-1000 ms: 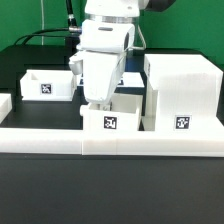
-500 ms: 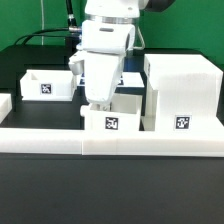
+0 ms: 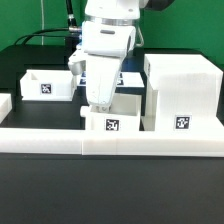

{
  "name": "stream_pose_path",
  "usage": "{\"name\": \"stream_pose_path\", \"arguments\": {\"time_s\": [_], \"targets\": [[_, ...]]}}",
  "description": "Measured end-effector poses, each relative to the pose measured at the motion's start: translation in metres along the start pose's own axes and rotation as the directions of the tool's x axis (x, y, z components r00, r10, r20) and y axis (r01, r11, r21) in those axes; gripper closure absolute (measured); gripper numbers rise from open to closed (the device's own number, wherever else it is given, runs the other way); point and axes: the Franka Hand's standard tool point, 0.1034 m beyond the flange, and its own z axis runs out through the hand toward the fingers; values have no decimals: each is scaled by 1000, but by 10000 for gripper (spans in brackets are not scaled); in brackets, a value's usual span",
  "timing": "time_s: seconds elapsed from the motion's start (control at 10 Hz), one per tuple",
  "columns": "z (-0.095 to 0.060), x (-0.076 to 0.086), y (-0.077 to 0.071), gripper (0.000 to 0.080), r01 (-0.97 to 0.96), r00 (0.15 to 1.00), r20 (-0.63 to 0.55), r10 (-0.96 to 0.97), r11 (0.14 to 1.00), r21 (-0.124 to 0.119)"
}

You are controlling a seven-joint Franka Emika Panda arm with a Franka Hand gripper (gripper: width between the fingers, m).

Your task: Assemble drawer

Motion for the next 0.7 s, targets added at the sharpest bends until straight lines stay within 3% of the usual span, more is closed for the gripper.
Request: {"name": "stream_pose_path", "arguments": {"time_s": [0.4, 0.7], "targets": [[1, -1, -1, 757, 0, 1000, 1, 0, 1000, 3], [-1, 12, -1, 757, 62, 998, 3, -62, 998, 11]]}}
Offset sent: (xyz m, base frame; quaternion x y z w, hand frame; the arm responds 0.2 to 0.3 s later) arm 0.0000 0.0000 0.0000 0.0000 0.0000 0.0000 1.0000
